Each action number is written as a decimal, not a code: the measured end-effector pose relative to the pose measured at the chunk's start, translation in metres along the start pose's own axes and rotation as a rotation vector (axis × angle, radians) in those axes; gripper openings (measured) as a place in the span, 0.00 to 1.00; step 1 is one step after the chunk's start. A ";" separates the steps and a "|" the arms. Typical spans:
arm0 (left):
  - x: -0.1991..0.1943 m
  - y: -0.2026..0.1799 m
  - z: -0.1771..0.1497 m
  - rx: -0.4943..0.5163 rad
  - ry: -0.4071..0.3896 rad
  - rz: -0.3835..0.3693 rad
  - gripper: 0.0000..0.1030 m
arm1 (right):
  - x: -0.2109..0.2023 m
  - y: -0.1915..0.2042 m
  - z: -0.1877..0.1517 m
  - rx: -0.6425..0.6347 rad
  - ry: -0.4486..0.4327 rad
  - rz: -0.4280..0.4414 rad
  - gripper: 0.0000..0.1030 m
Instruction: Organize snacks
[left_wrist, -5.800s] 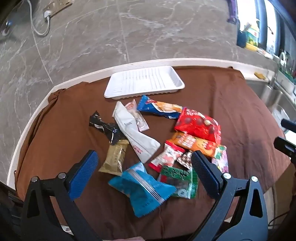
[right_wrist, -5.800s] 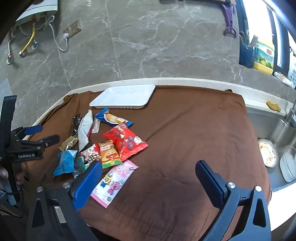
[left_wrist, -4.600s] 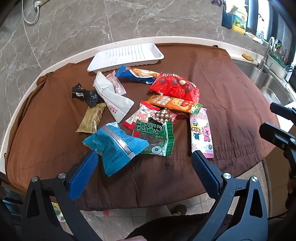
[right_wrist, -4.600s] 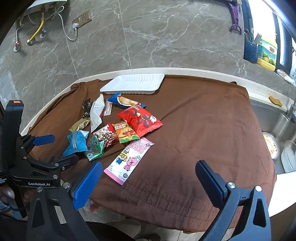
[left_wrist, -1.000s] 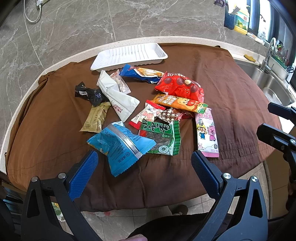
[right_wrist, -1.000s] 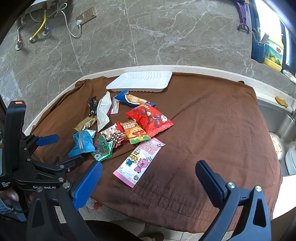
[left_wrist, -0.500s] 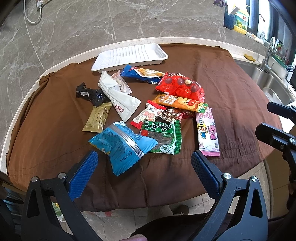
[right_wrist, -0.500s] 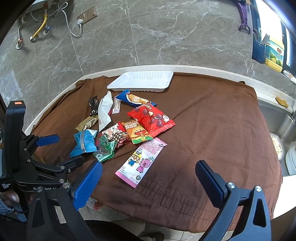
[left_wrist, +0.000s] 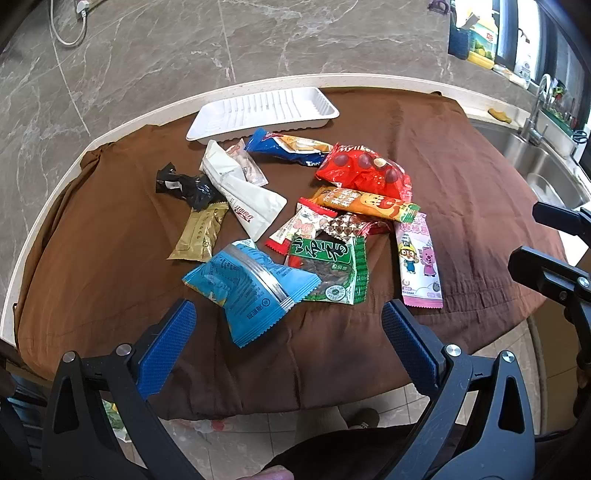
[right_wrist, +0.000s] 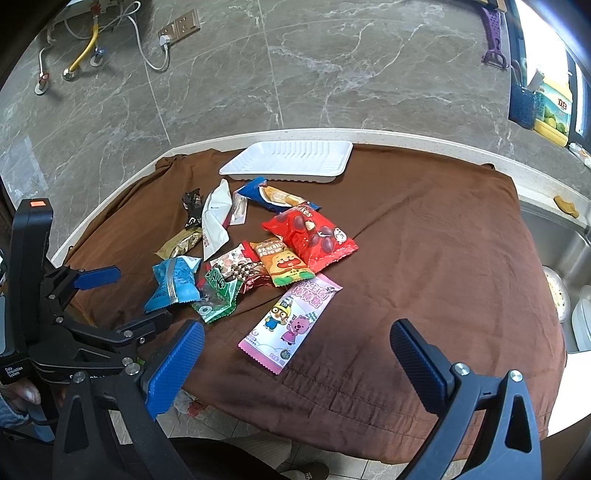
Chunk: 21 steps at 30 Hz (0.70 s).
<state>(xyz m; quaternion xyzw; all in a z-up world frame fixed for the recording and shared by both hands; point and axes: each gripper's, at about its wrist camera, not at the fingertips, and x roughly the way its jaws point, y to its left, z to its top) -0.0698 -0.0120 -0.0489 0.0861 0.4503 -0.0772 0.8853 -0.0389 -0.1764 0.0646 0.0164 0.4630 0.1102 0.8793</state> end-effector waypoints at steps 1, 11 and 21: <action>0.000 0.001 0.000 -0.001 0.001 0.001 0.99 | 0.000 0.000 0.000 0.000 0.000 0.001 1.00; 0.000 0.003 -0.001 -0.001 0.000 0.003 0.99 | 0.003 0.007 0.000 -0.006 0.006 0.007 1.00; 0.005 0.016 0.000 -0.027 0.015 0.001 0.99 | 0.011 0.012 0.002 -0.002 0.034 0.010 1.00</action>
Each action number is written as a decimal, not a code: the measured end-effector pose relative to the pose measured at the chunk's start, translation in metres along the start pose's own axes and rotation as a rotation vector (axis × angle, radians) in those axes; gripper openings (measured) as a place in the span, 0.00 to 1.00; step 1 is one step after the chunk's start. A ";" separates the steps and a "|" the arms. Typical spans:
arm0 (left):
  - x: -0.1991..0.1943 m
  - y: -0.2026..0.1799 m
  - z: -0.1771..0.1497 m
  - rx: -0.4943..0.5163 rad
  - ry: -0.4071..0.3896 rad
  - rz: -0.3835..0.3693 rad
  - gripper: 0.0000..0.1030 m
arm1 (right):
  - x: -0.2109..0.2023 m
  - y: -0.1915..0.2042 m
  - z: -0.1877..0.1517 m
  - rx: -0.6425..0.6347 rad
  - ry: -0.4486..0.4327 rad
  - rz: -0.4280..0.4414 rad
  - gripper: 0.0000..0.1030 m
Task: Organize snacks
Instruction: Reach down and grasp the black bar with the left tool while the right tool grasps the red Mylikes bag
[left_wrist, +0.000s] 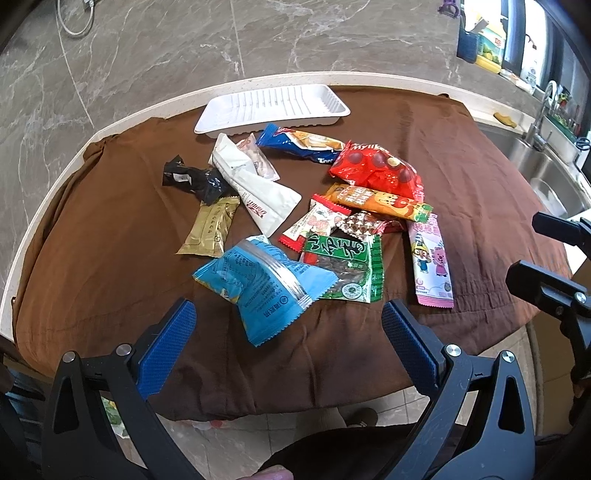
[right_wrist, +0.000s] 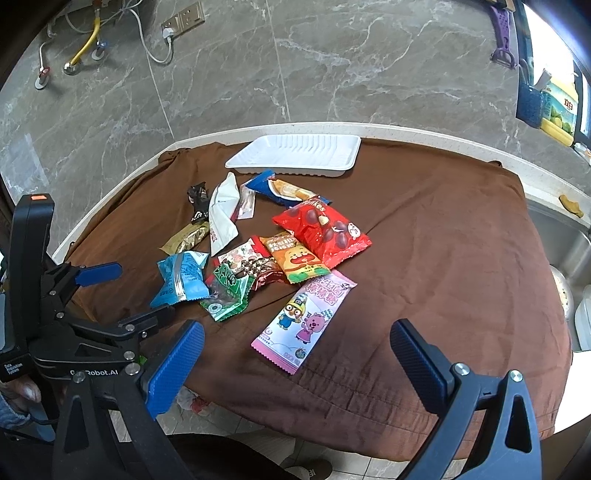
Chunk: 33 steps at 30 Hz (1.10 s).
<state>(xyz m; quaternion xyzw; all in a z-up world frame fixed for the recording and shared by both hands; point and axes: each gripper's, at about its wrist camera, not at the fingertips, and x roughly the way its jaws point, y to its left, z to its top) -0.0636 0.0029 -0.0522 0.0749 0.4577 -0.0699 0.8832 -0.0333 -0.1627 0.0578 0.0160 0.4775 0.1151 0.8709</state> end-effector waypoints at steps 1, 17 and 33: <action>0.002 0.001 0.001 -0.004 0.003 0.001 0.99 | 0.002 0.000 0.000 0.004 0.005 0.000 1.00; 0.026 0.042 0.033 -0.073 0.007 0.030 0.99 | 0.034 -0.004 0.030 0.008 0.038 -0.004 1.00; 0.077 0.123 0.103 -0.194 0.020 0.058 0.99 | 0.096 -0.016 0.093 -0.044 0.084 -0.065 0.96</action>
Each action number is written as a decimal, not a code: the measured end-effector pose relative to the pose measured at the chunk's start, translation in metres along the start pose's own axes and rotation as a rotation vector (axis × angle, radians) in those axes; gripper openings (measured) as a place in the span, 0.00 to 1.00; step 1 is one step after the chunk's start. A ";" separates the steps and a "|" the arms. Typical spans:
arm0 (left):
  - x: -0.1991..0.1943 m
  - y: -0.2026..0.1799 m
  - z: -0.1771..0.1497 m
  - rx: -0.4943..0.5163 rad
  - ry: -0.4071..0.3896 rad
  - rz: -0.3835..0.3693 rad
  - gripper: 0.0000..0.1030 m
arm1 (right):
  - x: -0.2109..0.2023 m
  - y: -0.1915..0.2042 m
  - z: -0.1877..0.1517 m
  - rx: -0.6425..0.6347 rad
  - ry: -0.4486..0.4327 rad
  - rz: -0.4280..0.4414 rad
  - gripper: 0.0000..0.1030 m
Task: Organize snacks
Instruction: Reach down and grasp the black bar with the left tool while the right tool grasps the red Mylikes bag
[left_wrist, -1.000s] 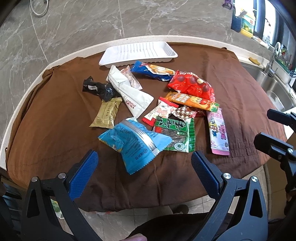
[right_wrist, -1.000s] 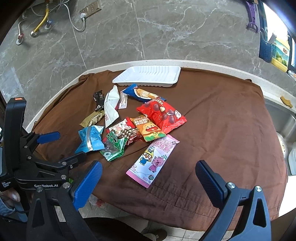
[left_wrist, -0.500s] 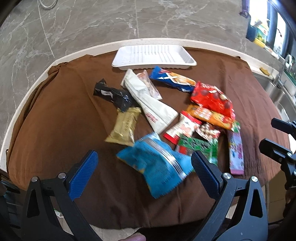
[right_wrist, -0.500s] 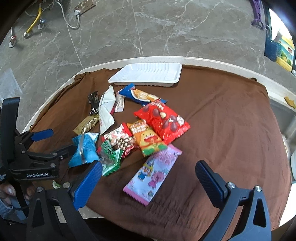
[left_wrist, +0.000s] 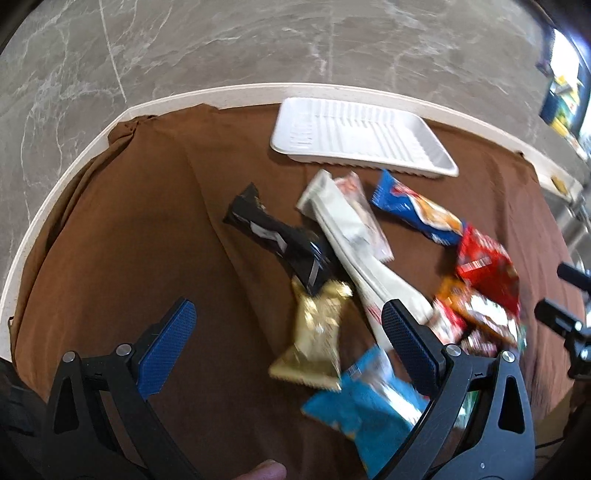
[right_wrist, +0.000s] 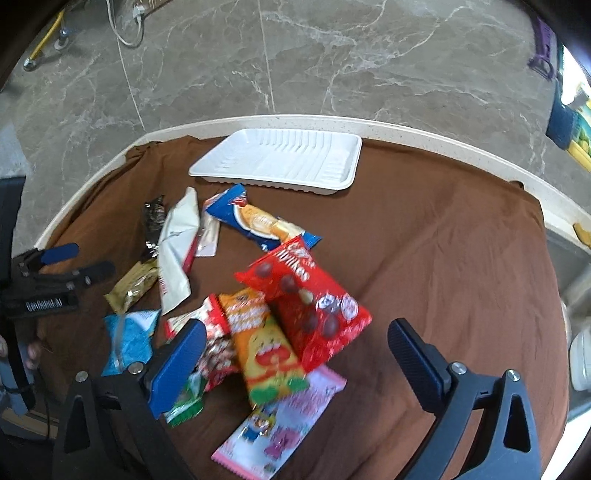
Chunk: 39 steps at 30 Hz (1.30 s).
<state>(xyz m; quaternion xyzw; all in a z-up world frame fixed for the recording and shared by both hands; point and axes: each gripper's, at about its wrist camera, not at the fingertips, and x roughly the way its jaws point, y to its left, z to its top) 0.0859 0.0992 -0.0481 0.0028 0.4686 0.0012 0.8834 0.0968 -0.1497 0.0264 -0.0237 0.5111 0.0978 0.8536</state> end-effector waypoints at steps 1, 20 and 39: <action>0.006 0.006 0.008 -0.014 0.004 0.001 0.99 | 0.005 0.000 0.004 -0.006 0.005 -0.007 0.96; 0.098 0.050 0.080 -0.150 0.118 -0.025 0.98 | 0.076 0.001 0.025 -0.147 0.151 -0.085 0.76; 0.155 0.041 0.075 -0.148 0.182 0.004 1.00 | 0.106 -0.005 0.027 -0.109 0.223 0.010 0.69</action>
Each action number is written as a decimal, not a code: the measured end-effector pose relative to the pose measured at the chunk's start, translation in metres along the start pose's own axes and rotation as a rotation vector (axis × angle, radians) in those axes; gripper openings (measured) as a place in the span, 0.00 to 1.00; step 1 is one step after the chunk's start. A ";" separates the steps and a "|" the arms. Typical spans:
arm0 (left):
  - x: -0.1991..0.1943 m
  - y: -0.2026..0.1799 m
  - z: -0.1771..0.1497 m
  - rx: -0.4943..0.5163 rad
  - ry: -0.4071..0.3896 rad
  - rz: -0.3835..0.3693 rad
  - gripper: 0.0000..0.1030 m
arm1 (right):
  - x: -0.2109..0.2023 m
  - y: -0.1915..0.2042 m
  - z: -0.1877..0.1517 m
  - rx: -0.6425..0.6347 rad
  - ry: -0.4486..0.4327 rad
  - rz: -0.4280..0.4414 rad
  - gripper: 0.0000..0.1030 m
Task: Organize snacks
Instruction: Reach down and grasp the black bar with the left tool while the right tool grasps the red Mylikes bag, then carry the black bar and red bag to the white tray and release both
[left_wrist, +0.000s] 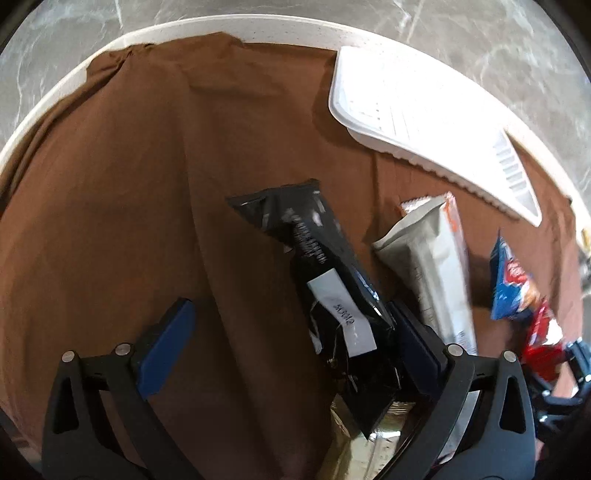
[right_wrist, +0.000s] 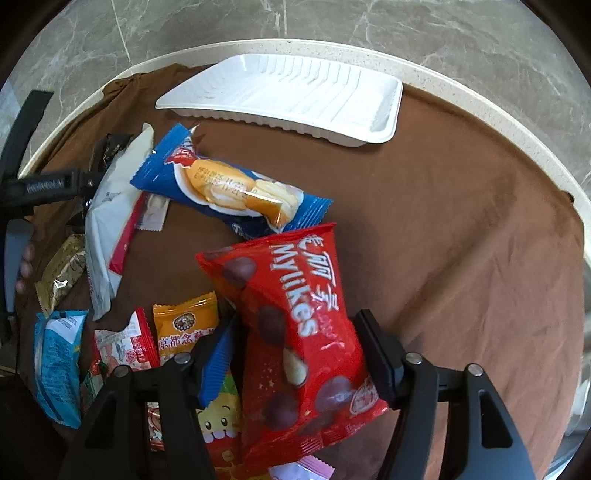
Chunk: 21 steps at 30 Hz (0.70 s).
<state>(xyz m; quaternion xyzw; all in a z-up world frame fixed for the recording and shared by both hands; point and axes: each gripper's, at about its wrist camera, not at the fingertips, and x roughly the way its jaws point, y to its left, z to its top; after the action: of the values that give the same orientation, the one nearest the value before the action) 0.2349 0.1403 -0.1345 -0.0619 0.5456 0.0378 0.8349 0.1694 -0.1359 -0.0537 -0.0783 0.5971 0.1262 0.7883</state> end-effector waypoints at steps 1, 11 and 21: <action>0.002 -0.004 -0.001 0.010 -0.004 0.018 1.00 | 0.001 0.001 0.000 -0.004 0.001 0.007 0.71; 0.010 -0.010 0.006 0.078 0.003 0.027 1.00 | 0.006 0.005 0.003 -0.023 0.014 0.058 0.92; 0.005 -0.018 0.010 0.125 -0.004 0.011 0.60 | -0.007 -0.009 0.001 0.020 0.022 0.016 0.47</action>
<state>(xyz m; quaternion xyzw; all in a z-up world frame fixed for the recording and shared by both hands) 0.2481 0.1235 -0.1338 -0.0065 0.5454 0.0083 0.8381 0.1707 -0.1447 -0.0470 -0.0671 0.6076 0.1258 0.7813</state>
